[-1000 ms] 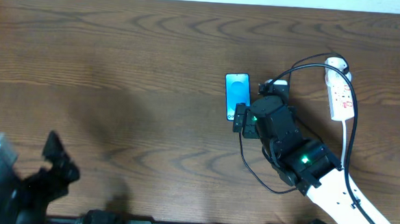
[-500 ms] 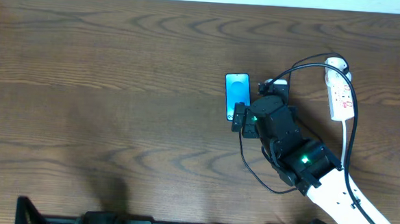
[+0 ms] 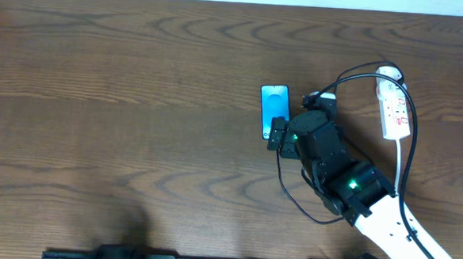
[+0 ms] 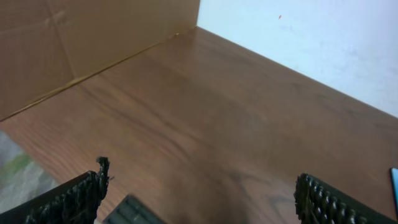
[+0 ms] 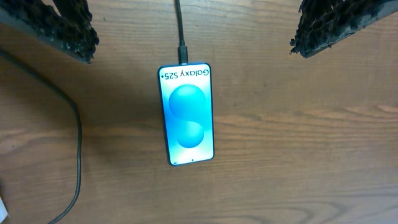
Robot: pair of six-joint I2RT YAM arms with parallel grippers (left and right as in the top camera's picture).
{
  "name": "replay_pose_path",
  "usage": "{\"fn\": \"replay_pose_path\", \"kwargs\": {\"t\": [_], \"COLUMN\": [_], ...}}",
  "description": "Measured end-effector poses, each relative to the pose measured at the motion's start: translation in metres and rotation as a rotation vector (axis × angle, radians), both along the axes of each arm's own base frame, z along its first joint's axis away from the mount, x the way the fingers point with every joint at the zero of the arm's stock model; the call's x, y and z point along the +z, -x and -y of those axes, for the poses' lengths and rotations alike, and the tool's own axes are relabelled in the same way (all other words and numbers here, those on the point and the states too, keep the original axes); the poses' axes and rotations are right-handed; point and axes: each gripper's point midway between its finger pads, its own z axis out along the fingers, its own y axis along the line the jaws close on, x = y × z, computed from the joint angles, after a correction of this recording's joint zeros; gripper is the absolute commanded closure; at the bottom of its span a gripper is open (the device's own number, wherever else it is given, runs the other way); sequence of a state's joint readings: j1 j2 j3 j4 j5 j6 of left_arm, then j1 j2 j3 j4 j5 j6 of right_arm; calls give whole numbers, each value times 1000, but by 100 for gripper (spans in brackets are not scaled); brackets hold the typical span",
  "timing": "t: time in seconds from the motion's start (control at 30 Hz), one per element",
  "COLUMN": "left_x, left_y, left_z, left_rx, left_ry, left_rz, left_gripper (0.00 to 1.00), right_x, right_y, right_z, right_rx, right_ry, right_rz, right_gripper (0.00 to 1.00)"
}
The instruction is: Plug charger to phone and switch on socket
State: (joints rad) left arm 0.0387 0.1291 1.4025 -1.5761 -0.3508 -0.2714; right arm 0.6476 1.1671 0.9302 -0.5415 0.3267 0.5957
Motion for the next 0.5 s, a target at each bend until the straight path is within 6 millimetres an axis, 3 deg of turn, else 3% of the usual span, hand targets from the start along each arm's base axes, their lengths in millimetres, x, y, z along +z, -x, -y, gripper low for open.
{"fn": "replay_pose_path", "kwargs": {"t": [0.27,0.5], "left_x": [-8,-5], "left_y": [31,35], "left_z": [-2,-3], "left_rx": [17,23], "left_ry": [-10,-13], "left_rz": [113,130], "left_gripper": [2,2], "right_x": [0,0], "right_y": [0,0], "right_z": [0,0], "right_rx": [1,1], "right_ry": [-1,-1], "right_rz": [-1,-1], "right_gripper": [1,1]}}
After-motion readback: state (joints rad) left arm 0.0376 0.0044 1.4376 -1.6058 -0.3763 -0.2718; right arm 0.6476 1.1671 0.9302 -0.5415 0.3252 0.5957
